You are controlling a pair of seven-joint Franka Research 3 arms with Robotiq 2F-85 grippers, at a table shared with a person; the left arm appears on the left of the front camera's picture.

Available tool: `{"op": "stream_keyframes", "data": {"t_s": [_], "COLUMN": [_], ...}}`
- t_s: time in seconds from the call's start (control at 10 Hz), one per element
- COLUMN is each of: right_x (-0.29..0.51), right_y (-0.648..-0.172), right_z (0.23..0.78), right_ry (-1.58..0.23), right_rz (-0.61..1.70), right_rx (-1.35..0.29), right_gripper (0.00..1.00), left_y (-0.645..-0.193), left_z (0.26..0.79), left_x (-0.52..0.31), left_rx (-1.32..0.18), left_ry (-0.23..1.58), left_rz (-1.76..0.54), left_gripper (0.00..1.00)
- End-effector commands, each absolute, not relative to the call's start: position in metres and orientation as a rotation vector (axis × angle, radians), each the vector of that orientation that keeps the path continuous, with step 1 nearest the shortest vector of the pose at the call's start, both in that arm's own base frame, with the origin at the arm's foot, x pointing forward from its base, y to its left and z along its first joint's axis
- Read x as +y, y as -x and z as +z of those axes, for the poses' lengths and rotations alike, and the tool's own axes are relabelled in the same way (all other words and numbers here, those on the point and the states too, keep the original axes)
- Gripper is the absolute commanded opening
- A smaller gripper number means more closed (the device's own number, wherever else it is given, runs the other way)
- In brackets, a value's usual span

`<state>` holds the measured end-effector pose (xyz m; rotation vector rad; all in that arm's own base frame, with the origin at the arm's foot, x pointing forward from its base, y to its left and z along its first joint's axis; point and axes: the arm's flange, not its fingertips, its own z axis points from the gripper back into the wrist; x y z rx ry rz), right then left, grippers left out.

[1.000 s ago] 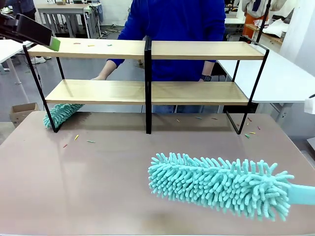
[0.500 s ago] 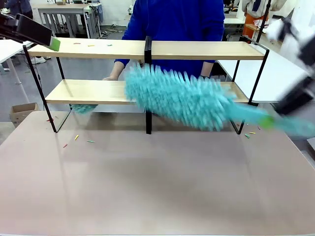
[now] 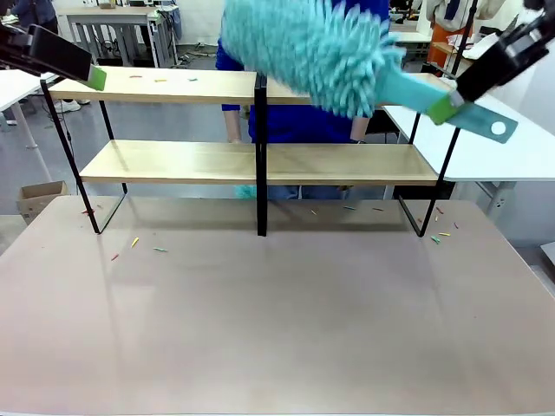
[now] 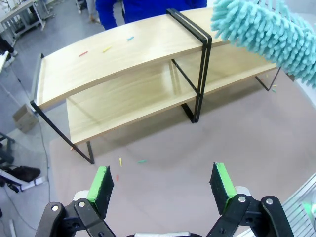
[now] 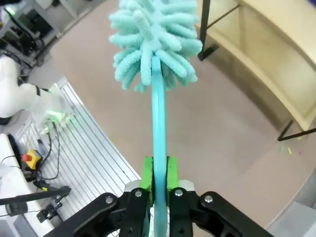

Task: Clean the shelves.
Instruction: Clean another randomly selected level of the Shelf with the Duster.

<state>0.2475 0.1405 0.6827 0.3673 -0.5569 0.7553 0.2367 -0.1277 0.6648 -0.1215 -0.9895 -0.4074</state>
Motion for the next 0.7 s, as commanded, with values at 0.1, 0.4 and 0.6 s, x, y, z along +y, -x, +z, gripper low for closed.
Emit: {"op": "stream_keyframes", "data": {"t_s": [0.1, 0.4, 0.6], "right_x": [0.14, 0.209, 0.263], "right_y": [-0.26, -0.286, -0.293], "right_z": [0.684, 0.694, 0.709], "right_ry": [-0.346, -0.238, -0.148], "right_rz": [0.694, 0.683, 0.623], "right_rx": [-0.587, -0.591, -0.584], "right_gripper": [0.13, 0.13, 0.13], "left_y": [-0.237, -0.237, -0.237], "left_z": [0.665, 0.665, 0.665], "left_x": [-0.128, -0.128, -0.128], "left_rx": [-0.993, -0.993, -0.993], "left_ry": [0.116, 0.116, 0.116], "left_rz": [-0.397, -0.397, -0.397], "left_gripper": [1.0, 1.0, 1.0]}}
